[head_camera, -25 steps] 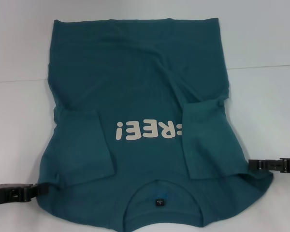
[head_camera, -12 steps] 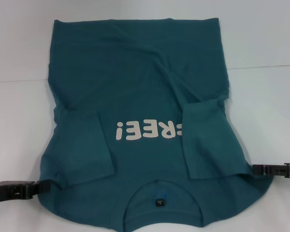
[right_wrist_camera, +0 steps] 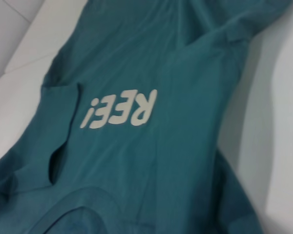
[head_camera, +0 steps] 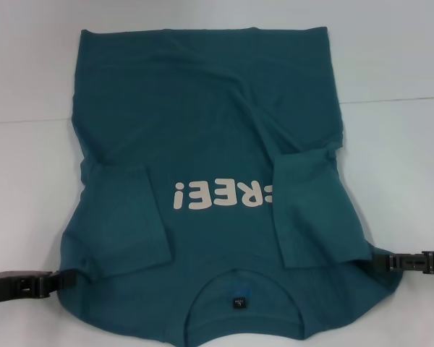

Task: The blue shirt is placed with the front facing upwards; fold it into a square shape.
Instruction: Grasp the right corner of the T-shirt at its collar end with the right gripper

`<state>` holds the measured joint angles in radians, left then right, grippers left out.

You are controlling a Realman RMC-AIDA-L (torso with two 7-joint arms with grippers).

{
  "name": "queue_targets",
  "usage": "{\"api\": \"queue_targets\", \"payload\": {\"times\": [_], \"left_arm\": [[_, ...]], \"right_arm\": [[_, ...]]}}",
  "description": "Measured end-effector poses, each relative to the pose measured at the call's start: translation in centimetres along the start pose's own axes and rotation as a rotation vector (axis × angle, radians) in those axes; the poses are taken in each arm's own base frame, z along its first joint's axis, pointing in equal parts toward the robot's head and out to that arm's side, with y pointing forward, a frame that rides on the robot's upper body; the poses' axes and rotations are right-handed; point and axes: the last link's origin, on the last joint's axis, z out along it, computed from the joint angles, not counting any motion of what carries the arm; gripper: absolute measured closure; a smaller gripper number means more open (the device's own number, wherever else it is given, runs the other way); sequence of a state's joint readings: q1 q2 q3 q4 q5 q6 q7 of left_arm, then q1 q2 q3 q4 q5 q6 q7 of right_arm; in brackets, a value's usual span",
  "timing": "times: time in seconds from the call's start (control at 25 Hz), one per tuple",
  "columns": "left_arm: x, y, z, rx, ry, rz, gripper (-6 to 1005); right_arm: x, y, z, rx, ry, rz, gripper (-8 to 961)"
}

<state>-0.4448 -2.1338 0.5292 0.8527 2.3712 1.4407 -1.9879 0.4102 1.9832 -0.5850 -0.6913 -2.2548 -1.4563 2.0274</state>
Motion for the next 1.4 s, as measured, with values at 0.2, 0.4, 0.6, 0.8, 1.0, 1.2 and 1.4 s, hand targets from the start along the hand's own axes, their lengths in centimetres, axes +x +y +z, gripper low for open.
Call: {"api": "queue_targets", "payload": {"times": [0.2,0.4,0.6,0.8,1.0,1.2,1.4], "left_arm": [[0.01,-0.02,0.0,0.001,0.001,0.0,996],[0.03,-0.07,0.0,0.005,0.002,0.0,996],[0.04,-0.09,0.0,0.006,0.003,0.0,996],[0.04,-0.09,0.0,0.006,0.003,0.0,996],[0.04,-0.09,0.0,0.006,0.003,0.0,997],[0.04,-0.09,0.0,0.006,0.003,0.0,997],[0.04,-0.1,0.0,0.007,0.003,0.0,997]], "right_arm": [[-0.14,0.41,-0.24,-0.022,-0.007,-0.007,86],[-0.07,0.19,-0.41,-0.012,-0.01,0.005,87],[0.17,-0.24,-0.53,0.013,-0.01,0.017,86],[0.36,-0.35,-0.43,0.017,-0.008,0.025,86],[0.4,-0.12,-0.05,0.008,-0.006,0.027,86],[0.34,0.33,0.41,-0.012,-0.006,0.022,85],[0.22,0.09,0.31,-0.001,-0.025,0.038,85]]}}
